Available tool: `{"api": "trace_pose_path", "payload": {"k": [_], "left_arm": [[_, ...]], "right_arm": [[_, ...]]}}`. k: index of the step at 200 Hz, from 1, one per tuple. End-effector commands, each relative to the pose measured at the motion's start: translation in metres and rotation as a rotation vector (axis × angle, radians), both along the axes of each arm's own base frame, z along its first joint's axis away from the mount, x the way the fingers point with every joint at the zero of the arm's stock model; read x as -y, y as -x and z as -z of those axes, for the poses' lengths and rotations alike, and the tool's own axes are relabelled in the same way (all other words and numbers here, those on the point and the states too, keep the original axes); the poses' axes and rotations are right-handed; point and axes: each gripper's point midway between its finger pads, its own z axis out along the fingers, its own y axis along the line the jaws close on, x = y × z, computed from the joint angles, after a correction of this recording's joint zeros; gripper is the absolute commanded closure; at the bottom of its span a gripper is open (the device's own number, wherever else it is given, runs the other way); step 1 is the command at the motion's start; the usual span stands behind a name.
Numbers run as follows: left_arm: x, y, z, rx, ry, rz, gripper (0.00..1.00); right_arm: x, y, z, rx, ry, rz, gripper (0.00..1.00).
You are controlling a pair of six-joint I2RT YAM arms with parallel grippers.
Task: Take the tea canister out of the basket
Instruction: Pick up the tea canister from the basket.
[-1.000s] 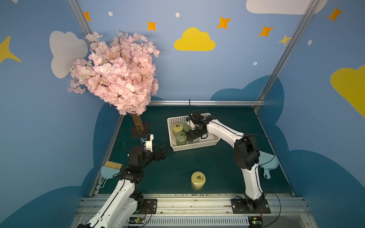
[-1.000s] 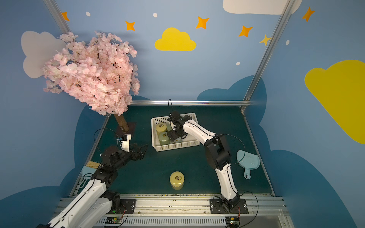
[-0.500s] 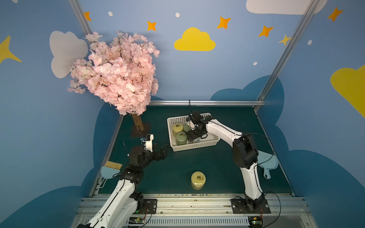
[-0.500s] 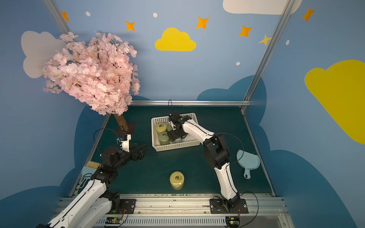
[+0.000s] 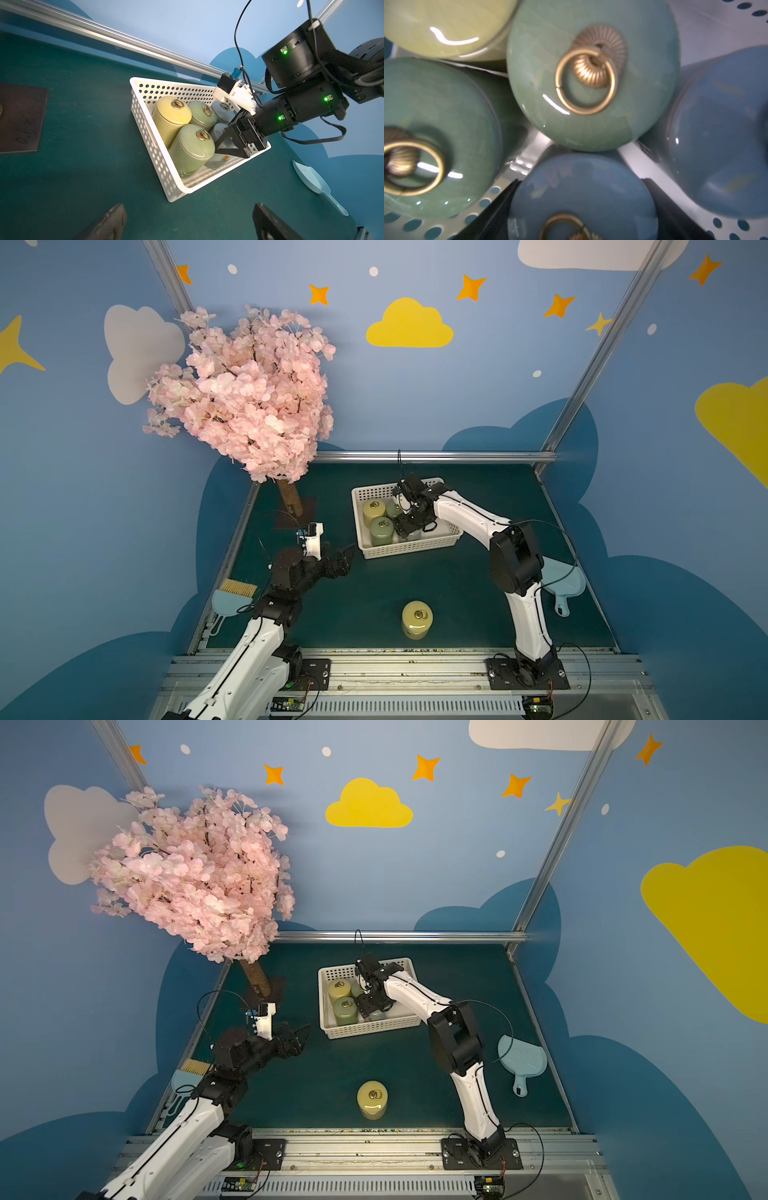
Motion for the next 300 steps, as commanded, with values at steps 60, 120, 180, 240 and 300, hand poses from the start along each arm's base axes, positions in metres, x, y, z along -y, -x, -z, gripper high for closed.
{"api": "trace_pose_path", "payload": {"k": [60, 120, 180, 240, 300], "left_arm": [[0.0, -0.001, -0.006, 0.023, 0.004, -0.003, 0.0], [0.001, 0.0, -0.005, 0.02, 0.006, -0.001, 0.0], [0.0, 0.0, -0.006, 0.025, 0.004, -0.004, 0.0], [0.0, 0.0, -0.005, 0.023, 0.002, -0.005, 0.0], [-0.001, 0.0, -0.005, 0.023, 0.001, -0.006, 0.0]], "right_arm": [[0.005, 0.0, -0.043, 0.058, 0.006, 0.001, 0.38], [0.01, 0.0, -0.074, 0.111, -0.007, 0.007, 0.38], [0.013, 0.006, -0.095, 0.143, -0.016, 0.007, 0.39], [0.017, 0.012, -0.115, 0.173, -0.025, 0.008, 0.39], [0.021, 0.023, -0.132, 0.2, -0.034, 0.008, 0.39]]}}
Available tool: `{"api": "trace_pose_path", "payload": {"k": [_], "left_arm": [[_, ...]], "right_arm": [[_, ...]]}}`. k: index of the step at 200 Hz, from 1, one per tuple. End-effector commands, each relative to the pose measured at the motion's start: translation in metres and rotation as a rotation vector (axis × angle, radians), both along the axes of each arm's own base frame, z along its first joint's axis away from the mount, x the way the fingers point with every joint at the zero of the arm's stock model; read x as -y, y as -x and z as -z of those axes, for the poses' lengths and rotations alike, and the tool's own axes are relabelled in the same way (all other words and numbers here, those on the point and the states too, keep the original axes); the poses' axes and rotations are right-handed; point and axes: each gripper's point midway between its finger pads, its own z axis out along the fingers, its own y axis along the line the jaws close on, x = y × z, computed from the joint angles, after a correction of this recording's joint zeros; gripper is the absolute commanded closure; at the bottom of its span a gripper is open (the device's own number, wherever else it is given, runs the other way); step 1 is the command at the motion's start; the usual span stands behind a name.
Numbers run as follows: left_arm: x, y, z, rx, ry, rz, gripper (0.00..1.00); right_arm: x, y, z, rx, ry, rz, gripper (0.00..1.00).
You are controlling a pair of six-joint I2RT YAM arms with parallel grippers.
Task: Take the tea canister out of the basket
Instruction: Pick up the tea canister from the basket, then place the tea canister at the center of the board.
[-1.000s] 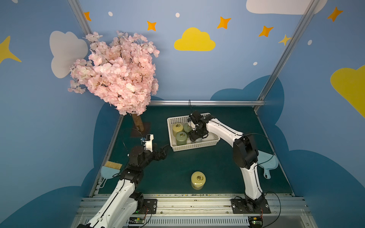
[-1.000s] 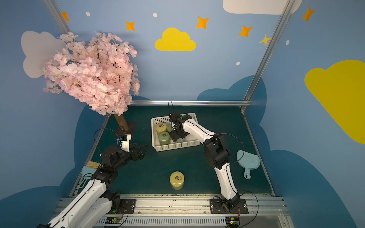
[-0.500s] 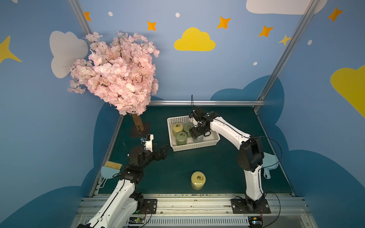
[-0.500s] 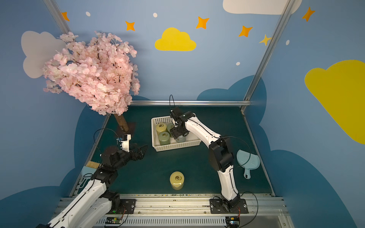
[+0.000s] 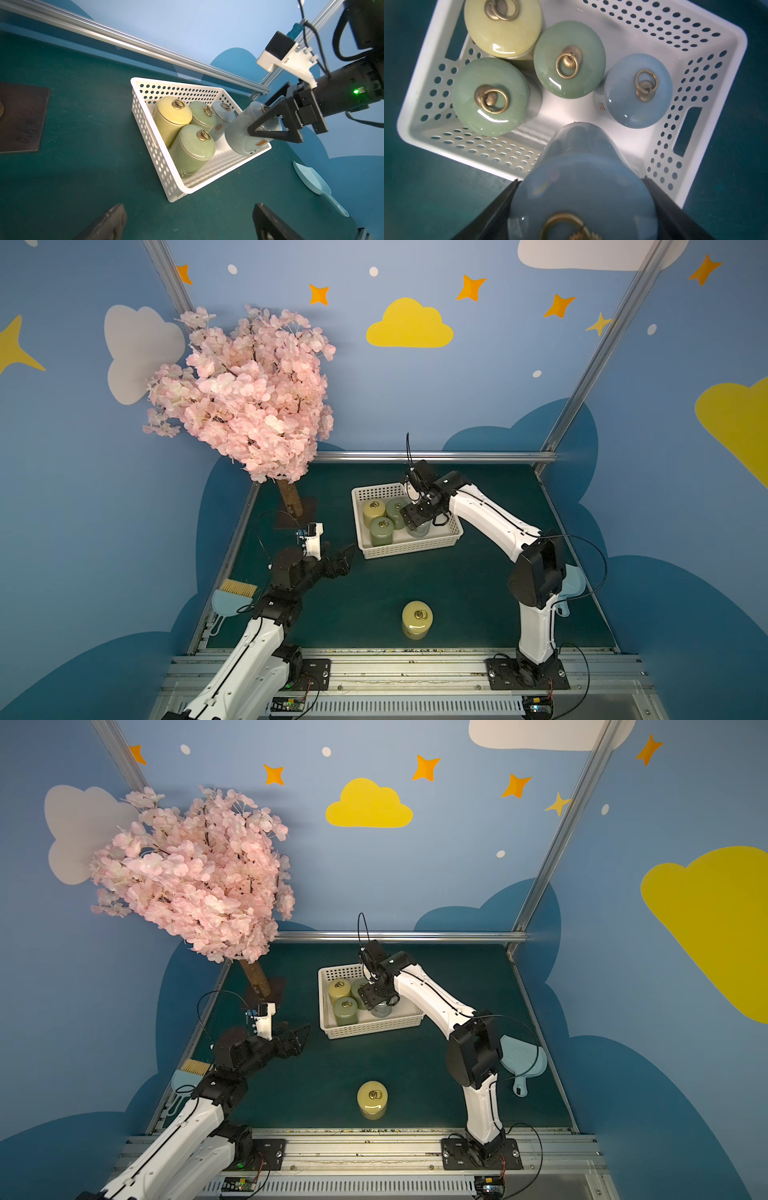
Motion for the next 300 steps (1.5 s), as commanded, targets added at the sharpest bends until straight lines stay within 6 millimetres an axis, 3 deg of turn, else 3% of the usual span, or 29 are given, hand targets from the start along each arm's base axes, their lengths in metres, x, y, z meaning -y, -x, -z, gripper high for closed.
{"api": "trace_pose_path", "payload": {"k": [1, 127, 300], "left_arm": [[0.0, 0.0, -0.006, 0.025, 0.0, -0.001, 0.0], [0.0, 0.002, -0.007, 0.031, 0.0, -0.002, 0.0], [-0.007, 0.001, -0.008, 0.043, -0.014, -0.037, 0.0]], "right_arm": [[0.001, 0.004, -0.043, 0.088, -0.046, -0.005, 0.39], [0.032, 0.062, -0.054, 0.096, -0.08, 0.036, 0.4], [0.085, 0.164, -0.022, 0.028, -0.165, 0.096, 0.41]]}}
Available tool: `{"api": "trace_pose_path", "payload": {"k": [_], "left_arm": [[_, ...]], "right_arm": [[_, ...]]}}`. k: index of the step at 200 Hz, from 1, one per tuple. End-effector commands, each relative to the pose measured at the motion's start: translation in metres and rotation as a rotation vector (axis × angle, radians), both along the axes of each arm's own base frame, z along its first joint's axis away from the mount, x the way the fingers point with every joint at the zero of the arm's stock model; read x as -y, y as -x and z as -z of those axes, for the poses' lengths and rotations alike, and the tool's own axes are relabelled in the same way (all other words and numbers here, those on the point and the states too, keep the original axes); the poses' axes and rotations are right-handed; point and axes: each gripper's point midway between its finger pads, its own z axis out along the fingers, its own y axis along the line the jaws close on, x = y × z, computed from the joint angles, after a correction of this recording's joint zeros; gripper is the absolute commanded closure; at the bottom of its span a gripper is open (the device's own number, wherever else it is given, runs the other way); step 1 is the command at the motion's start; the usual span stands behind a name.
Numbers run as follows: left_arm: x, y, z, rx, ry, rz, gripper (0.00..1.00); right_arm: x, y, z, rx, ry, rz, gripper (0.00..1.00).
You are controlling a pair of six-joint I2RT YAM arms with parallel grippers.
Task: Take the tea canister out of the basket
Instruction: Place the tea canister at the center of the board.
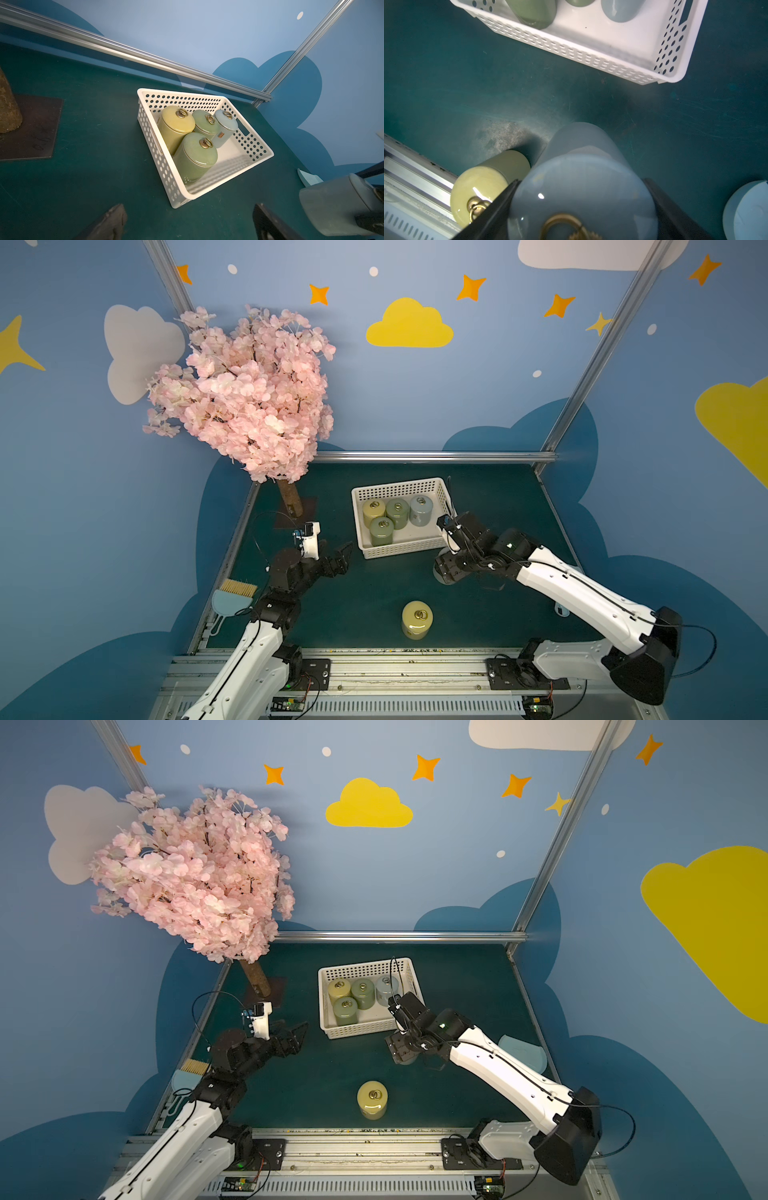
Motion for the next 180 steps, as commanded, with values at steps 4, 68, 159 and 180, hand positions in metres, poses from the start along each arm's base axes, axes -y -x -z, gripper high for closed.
{"api": "trace_pose_path", "payload": {"k": [4, 68, 159, 180], "left_arm": [[-0.001, 0.002, 0.002, 0.005, -0.011, -0.002, 0.0], [-0.002, 0.001, 0.003, 0.0, -0.013, -0.006, 0.0], [-0.002, 0.001, 0.003, 0.0, -0.014, -0.008, 0.0], [-0.002, 0.001, 0.003, 0.002, -0.015, -0.008, 0.0]], "right_arm": [[-0.002, 0.005, -0.009, 0.031, -0.075, 0.03, 0.41], [0.004, 0.029, 0.017, -0.015, -0.061, 0.047, 0.42], [0.006, 0.056, 0.046, -0.066, -0.059, 0.074, 0.43], [0.007, 0.061, 0.053, -0.075, -0.051, 0.078, 0.43]]}}
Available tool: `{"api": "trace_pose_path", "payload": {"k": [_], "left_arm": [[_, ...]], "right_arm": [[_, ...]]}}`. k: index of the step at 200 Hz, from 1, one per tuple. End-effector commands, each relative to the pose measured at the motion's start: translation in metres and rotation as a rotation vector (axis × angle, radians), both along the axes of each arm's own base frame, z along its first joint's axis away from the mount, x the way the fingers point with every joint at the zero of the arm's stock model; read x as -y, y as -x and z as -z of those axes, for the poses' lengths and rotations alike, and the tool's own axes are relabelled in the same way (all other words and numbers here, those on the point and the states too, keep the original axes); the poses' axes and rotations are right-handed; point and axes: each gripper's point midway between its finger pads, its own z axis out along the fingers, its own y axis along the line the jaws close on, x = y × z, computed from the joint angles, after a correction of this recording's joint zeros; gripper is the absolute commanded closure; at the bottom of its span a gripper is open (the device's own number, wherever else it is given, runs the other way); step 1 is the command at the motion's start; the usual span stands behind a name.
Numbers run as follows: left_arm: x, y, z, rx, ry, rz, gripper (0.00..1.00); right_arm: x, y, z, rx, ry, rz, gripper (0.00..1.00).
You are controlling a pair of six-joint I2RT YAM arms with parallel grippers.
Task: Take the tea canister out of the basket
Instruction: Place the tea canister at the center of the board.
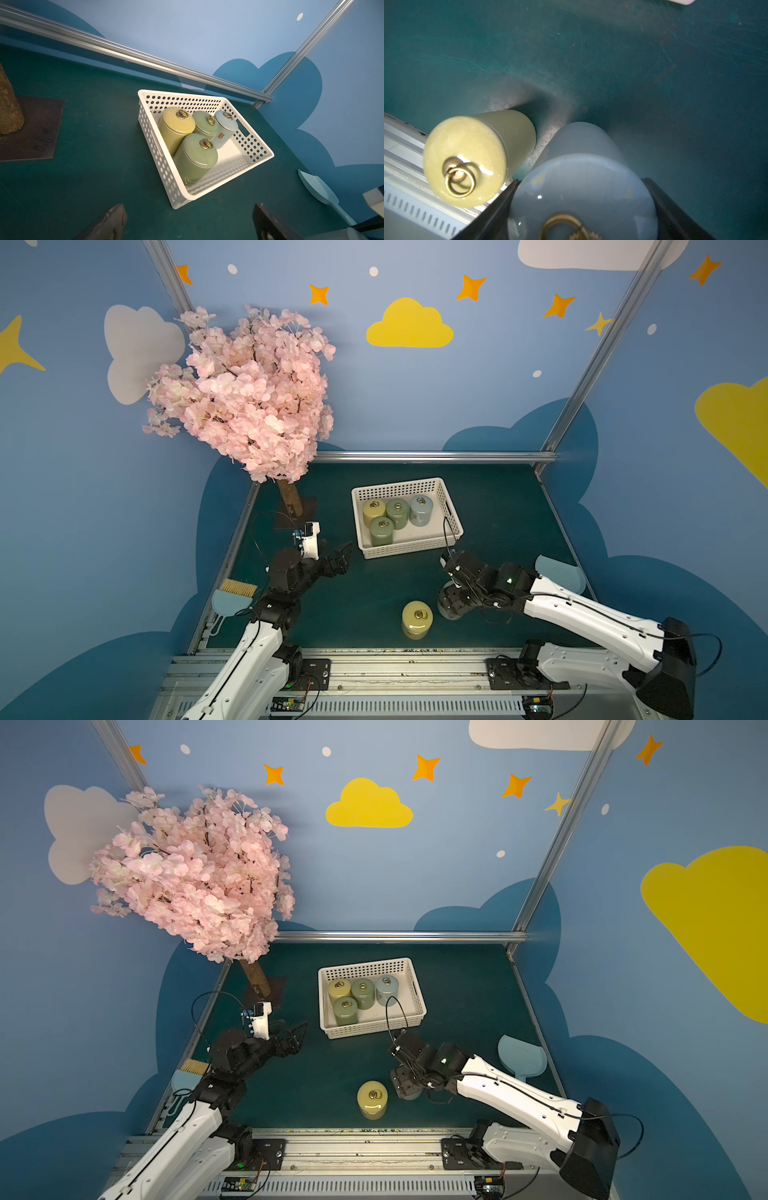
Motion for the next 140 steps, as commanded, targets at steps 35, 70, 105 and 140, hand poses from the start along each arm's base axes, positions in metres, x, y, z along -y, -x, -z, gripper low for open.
{"api": "trace_pose_path", "payload": {"k": [35, 70, 105, 140], "left_arm": [[-0.001, 0.002, 0.004, -0.001, -0.013, -0.002, 0.0], [-0.001, 0.002, 0.003, 0.0, -0.012, -0.002, 0.0], [-0.001, 0.001, 0.004, 0.0, -0.014, -0.003, 0.0], [-0.001, 0.001, 0.004, -0.001, -0.014, -0.002, 0.0]], "right_arm": [[-0.005, 0.005, 0.002, 0.032, -0.053, 0.049, 0.44], [-0.003, 0.01, 0.011, 0.028, -0.046, 0.061, 0.43], [-0.006, 0.013, 0.017, 0.023, -0.064, 0.067, 0.44], [-0.007, 0.015, 0.02, 0.02, -0.06, 0.069, 0.43]]}}
